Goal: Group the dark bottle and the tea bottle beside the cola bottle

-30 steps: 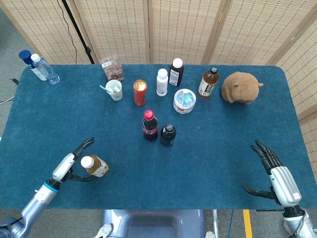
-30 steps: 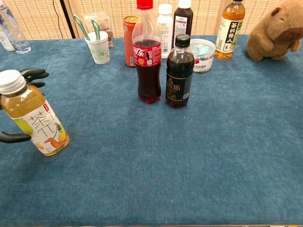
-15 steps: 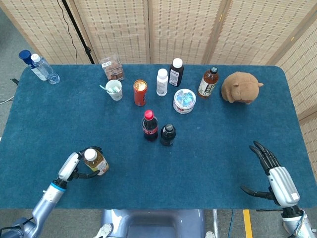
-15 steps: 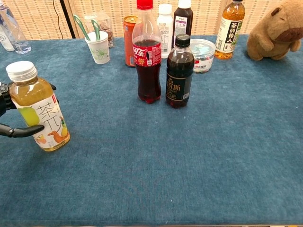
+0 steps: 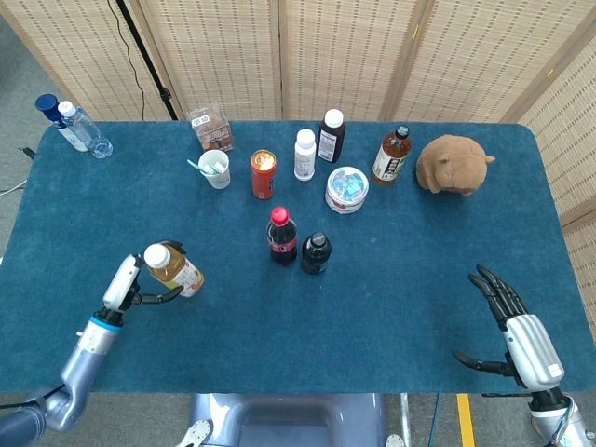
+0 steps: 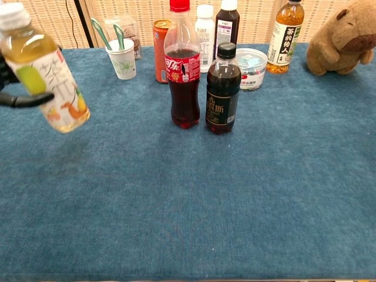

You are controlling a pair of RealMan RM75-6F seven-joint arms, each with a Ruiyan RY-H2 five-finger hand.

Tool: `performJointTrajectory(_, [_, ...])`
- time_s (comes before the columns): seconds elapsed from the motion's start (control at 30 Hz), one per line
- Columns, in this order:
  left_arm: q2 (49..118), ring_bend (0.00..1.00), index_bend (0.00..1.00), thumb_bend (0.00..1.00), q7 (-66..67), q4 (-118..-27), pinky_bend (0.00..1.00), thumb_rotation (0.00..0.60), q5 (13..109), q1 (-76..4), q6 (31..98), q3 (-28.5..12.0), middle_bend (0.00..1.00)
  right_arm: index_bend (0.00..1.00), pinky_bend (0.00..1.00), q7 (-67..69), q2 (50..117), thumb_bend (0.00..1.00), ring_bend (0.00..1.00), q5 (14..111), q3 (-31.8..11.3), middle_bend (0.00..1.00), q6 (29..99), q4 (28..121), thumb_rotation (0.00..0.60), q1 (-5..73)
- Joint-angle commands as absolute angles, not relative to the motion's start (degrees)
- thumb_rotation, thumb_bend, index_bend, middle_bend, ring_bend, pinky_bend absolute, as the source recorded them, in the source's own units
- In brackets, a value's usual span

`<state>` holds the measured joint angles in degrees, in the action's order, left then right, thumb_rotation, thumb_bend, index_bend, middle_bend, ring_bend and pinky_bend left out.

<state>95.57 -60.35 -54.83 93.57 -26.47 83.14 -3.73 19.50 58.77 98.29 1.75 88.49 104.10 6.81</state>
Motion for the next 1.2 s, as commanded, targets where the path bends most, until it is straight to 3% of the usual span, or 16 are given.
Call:
performJointTrajectory(0.03, [93.84, 0.46, 0.51, 0.36, -56.7, -58.17, 0.52, 0.6, 90.89, -30.21, 79.18, -7.34, 0.41, 0.02, 0.07, 19.49, 58.75, 0.0, 0.0, 98.22, 1.7, 0.0, 88.31, 104.11, 0.6, 6.84])
performJointTrajectory(0.5, [101.31, 0.44, 0.51, 0.35, -50.53, -54.26, 0.51, 0.6, 83.61, -38.87, 67.46, -13.07, 0.41, 0.02, 0.07, 20.42, 58.74, 0.0, 0.0, 97.05, 1.3, 0.0, 86.57, 103.65, 0.6, 7.46])
performJointTrajectory(0.7, [105.22, 0.43, 0.51, 0.34, -48.43, -51.11, 0.43, 0.6, 82.11, -40.95, 65.95, -14.13, 0.41, 0.02, 0.07, 21.44, 58.51, 0.0, 0.0, 96.5, 1.08, 0.0, 86.07, 103.39, 0.6, 7.68])
performJointTrajectory(1.2, [113.41, 0.43, 0.51, 0.34, -48.76, -40.49, 0.43, 0.6, 80.87, -44.55, 63.45, -14.49, 0.41, 0.02, 0.07, 23.13, 58.29, 0.0, 0.0, 94.74, 0.37, 0.0, 83.93, 102.7, 0.6, 8.67])
